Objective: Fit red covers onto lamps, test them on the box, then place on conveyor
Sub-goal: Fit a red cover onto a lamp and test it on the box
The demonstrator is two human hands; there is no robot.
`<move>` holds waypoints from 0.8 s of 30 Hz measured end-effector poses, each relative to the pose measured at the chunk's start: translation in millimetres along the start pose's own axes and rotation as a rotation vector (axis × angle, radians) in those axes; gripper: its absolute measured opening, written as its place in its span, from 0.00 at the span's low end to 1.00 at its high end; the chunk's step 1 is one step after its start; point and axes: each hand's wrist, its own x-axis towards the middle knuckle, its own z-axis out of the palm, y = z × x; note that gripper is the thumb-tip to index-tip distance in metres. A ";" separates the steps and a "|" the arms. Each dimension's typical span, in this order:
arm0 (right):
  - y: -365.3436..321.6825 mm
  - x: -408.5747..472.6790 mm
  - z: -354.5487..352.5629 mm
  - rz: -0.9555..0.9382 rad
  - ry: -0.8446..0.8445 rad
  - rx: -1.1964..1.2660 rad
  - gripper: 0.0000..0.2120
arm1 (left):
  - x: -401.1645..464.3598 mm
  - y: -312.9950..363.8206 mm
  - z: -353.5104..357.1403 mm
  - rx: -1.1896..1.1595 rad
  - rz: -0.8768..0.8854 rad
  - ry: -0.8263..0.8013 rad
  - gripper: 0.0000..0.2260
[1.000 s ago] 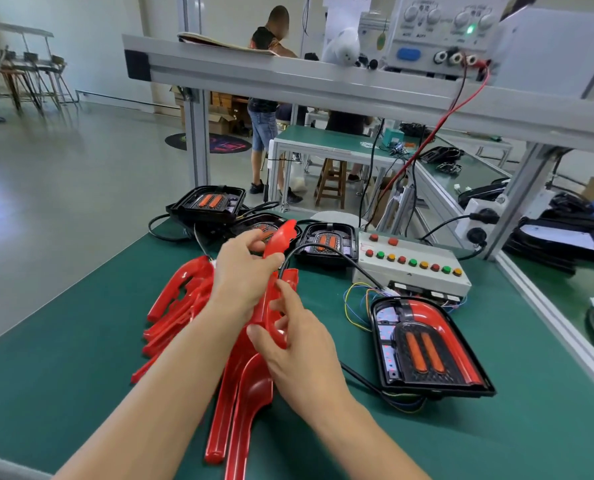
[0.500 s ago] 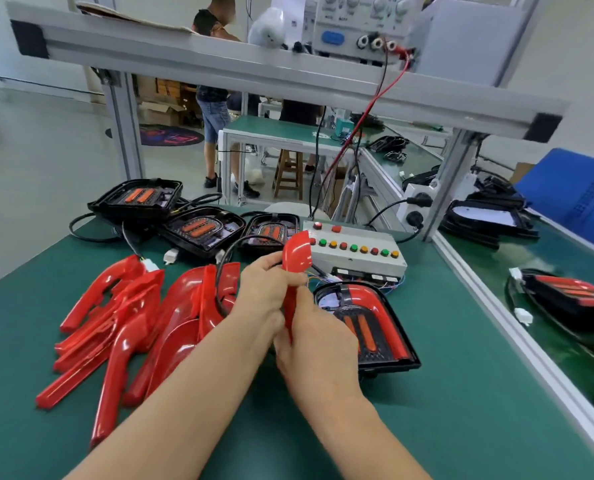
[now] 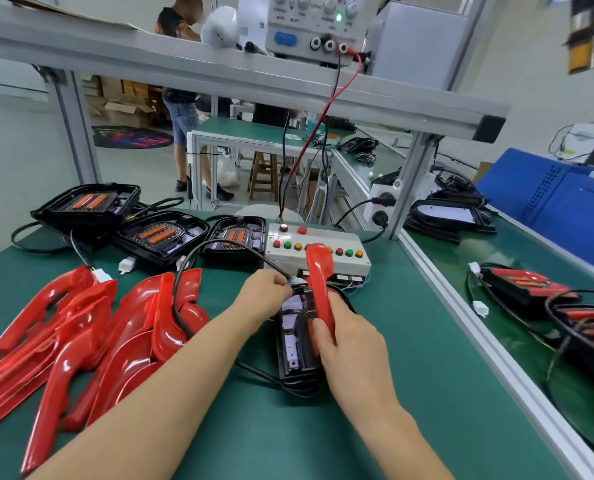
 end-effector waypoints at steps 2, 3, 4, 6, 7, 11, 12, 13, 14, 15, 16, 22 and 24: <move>3.1 0.4 1.1 0.000 -0.009 0.001 0.18 | 2.2 -0.8 3.6 0.126 -0.066 -0.032 0.05; 4.4 0.7 1.1 0.001 -0.016 0.000 0.19 | 3.4 0.7 4.0 0.127 -0.096 -0.026 0.07; 5.5 0.8 0.7 0.003 -0.025 -0.004 0.20 | 6.1 1.9 4.7 0.078 -0.129 -0.019 0.07; 8.0 -0.2 -0.7 0.009 -0.035 -0.006 0.21 | 7.2 6.7 6.4 -0.139 -0.209 -0.027 0.03; 9.8 -1.3 -1.8 0.010 -0.031 -0.008 0.21 | 5.6 8.3 7.3 -0.254 -0.243 -0.036 0.03; 13.6 -6.1 -6.2 0.005 0.003 -0.026 0.21 | -4.4 8.3 11.2 -0.686 -0.352 -0.112 0.04; 12.8 -7.8 -7.4 0.001 0.010 -0.032 0.21 | -6.3 6.9 12.2 -0.793 -0.372 -0.121 0.06; 11.6 -9.5 -9.2 -0.004 0.018 -0.041 0.22 | -8.7 6.1 12.5 -0.878 -0.379 -0.128 0.08; 10.1 -11.3 -11.3 -0.012 0.029 -0.045 0.21 | -10.1 5.3 12.9 -0.958 -0.373 -0.139 0.10; 8.3 -13.5 -13.8 -0.021 0.039 -0.045 0.21 | -11.6 5.0 13.3 -1.038 -0.351 -0.162 0.13; 6.2 -16.1 -16.3 -0.033 0.045 -0.047 0.20 | -12.9 5.9 13.8 -1.118 -0.326 -0.187 0.17; -9.5 -35.3 -17.0 -0.100 -0.054 -0.131 0.22 | -19.1 16.3 15.0 -1.122 -0.203 -0.078 0.12; -10.9 -38.0 -14.9 -0.087 -0.085 -0.146 0.23 | -19.7 16.0 14.6 -1.114 -0.177 -0.101 0.14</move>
